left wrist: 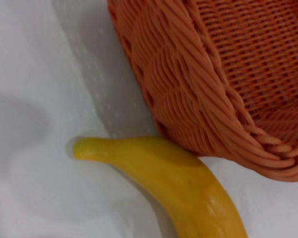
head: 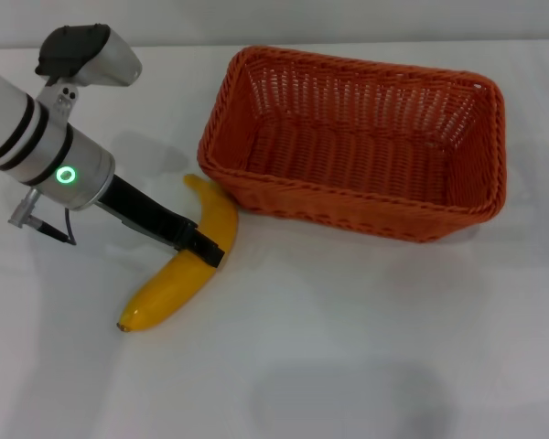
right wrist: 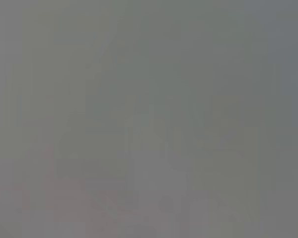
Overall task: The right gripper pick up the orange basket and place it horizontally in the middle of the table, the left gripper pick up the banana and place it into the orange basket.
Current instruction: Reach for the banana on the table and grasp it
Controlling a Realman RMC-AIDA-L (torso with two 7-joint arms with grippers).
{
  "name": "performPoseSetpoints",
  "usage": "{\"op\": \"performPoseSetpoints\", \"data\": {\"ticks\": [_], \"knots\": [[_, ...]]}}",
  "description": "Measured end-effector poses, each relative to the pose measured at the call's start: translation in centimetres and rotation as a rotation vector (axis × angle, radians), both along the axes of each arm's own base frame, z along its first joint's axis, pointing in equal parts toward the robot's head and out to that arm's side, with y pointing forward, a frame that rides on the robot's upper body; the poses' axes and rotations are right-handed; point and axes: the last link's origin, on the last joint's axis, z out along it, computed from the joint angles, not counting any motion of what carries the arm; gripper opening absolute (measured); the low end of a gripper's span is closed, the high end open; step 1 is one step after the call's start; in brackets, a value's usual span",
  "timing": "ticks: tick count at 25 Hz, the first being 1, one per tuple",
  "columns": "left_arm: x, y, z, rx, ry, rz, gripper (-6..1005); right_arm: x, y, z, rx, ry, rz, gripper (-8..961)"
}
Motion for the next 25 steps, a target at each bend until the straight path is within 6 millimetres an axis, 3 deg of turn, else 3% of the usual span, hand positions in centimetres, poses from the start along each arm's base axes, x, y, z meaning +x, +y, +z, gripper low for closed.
{"op": "performPoseSetpoints", "data": {"ticks": [3,6,15,25], "knots": [[0.0,0.0,0.0,0.004,0.0,0.016,524,0.1,-0.3,0.1,0.003,0.004,0.002,875],[0.1,-0.1,0.0,0.0,-0.005,0.031,509,0.2,-0.5,0.2,0.007,0.014,0.006,875],[-1.1,-1.3,0.0,-0.017,-0.031,0.087,512,0.2,-0.7,0.6,0.018,0.015,0.023,875],[-1.6,-1.7,2.5,0.046,-0.133,0.104,515,0.3,-0.8,0.7,0.024,0.016,0.021,875]]}}
